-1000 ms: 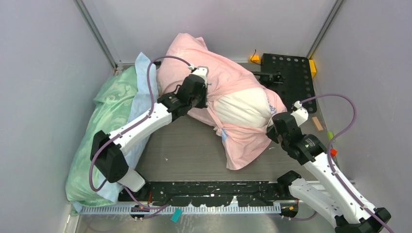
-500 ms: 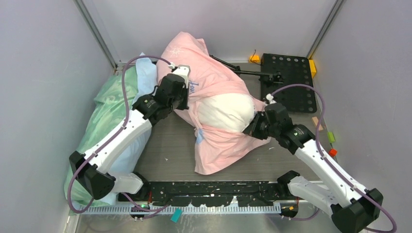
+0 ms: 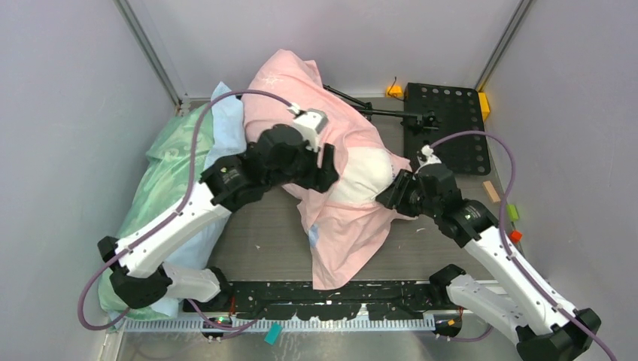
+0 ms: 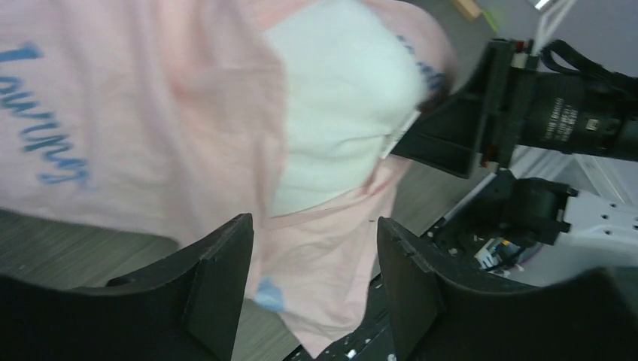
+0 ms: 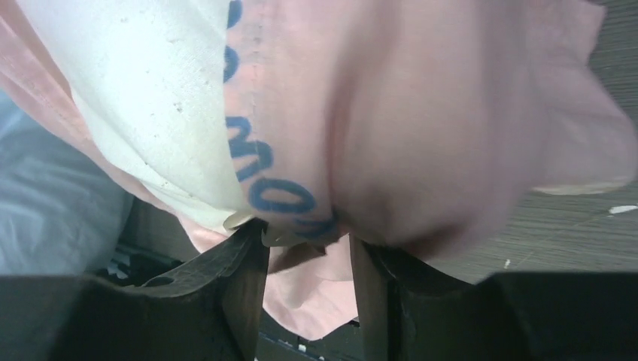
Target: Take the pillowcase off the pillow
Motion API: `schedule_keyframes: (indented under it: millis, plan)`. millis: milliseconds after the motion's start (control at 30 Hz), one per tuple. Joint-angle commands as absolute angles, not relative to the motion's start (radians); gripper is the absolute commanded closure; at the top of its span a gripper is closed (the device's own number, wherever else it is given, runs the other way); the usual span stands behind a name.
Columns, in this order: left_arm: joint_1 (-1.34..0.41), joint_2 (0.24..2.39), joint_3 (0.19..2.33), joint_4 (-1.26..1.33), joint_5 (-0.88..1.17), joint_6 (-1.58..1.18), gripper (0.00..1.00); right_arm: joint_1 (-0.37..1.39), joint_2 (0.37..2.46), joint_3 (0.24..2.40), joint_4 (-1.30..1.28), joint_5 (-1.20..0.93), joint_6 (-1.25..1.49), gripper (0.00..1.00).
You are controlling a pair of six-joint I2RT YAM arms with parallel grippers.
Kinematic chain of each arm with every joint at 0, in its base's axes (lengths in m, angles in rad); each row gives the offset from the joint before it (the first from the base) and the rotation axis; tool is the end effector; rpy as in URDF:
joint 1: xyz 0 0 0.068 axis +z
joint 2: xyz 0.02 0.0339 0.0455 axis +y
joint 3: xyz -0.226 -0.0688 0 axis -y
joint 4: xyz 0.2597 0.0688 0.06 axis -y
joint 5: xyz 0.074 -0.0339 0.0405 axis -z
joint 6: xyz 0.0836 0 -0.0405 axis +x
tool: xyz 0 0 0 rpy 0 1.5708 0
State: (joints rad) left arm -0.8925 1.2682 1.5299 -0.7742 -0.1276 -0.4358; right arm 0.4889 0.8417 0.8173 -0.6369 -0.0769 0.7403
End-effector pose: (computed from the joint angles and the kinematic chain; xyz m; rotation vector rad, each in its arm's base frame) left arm 0.2121 -0.2462 0.3774 0.4082 2.1112 -0.6664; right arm 0.2219 0.1253 0.2391 0.2495 2.3251 0.7327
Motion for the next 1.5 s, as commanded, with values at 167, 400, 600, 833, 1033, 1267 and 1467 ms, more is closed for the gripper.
schedule_keyframes:
  millis: [167,400,600,833,1033,1267,1467]
  plan:
    - [-1.03,1.454,1.62,-0.655,-0.142,-0.522,0.31,0.485,0.664,0.849,-0.714,0.245,0.775,0.41]
    - [-1.055,1.569,1.658,-0.625,-0.187,-0.564,0.0,0.485,0.723,0.941,-0.73,0.223,0.74,0.31]
    - [-1.055,1.582,1.629,-0.564,-0.288,-0.59,0.0,0.486,0.783,0.933,-0.702,0.203,0.72,0.39]
    - [-1.054,1.667,1.622,-0.576,-0.361,-0.558,0.05,0.486,0.732,0.825,-0.689,0.223,0.766,0.69]
    - [-1.051,1.733,1.609,-0.56,-0.433,-0.495,0.36,0.484,0.63,0.741,-0.661,0.212,0.803,0.83]
    - [-0.981,1.713,1.613,-0.613,-0.557,-0.459,1.0,0.485,0.62,0.739,-0.712,0.275,0.809,0.98]
    - [-0.923,1.603,1.59,-0.609,-0.467,-0.421,1.0,0.484,0.623,0.745,-0.703,0.278,0.79,1.0]
